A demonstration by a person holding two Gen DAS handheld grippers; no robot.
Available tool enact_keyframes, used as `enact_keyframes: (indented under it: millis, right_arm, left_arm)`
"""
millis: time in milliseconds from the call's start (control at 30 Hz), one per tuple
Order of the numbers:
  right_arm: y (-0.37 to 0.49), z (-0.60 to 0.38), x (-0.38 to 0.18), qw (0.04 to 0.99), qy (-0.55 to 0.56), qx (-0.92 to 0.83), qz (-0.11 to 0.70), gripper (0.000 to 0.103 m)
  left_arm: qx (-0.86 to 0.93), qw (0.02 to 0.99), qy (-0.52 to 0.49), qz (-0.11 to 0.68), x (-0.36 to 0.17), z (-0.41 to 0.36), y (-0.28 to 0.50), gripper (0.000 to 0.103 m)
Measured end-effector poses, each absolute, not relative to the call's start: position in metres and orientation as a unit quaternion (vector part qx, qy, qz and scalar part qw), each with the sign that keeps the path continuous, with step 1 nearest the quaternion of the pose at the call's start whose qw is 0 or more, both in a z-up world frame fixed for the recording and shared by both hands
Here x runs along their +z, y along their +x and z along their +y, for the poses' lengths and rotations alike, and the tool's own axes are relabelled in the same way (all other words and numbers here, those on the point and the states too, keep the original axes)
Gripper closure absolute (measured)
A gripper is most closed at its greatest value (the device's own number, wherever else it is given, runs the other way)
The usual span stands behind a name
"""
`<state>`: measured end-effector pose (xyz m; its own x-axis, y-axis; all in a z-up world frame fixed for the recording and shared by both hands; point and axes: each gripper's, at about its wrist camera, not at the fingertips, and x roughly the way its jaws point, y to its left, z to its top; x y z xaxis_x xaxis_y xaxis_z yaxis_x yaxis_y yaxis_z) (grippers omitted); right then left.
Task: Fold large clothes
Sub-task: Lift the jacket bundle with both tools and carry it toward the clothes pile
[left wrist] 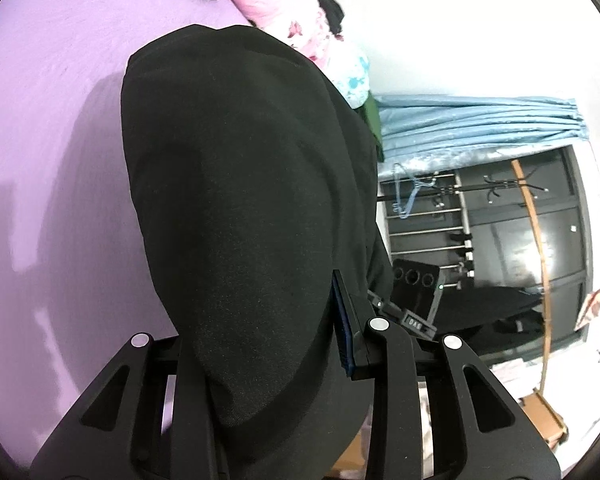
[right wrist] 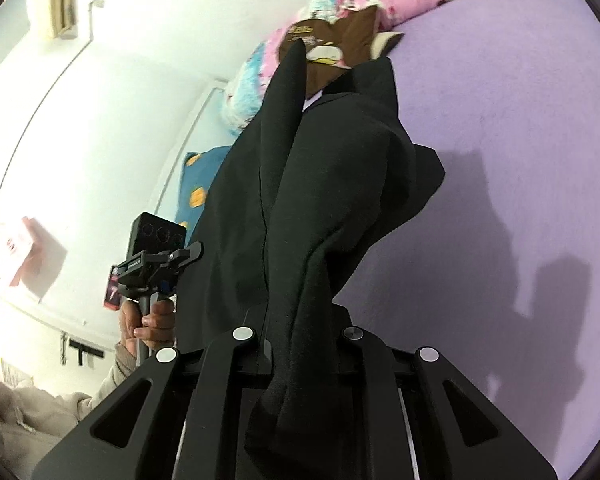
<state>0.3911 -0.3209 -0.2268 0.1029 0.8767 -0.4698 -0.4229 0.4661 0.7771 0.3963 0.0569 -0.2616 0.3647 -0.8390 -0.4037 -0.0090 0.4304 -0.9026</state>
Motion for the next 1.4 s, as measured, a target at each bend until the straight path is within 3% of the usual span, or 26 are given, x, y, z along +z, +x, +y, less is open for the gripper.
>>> enact_keyframes:
  millis: [333,633,1100,1400]
  right_arm:
    - [0.311,-0.297,-0.191,0.697,0.221,0.471,0.493,0.091]
    - [0.267,-0.249,-0.132,0.704,0.195,0.504,0.461,0.091]
    - [0.236,-0.106,-0.063,0.674,0.138,0.585,0.429,0.091]
    - [0.234,0.018,-0.045,0.628,0.092,0.636,0.439,0.091]
  left_arm:
    - [-0.297,0.714,-0.428,0.468,-0.216,0.07,0.305,0.073]
    - [-0.296,0.745,-0.404,0.441,-0.144,0.114,0.251,0.073]
    - [-0.241,0.801,-0.403,0.372,-0.063,0.261,0.152,0.073]
    - [-0.178,0.818,-0.429,0.338,-0.043,0.367,0.093,0.072]
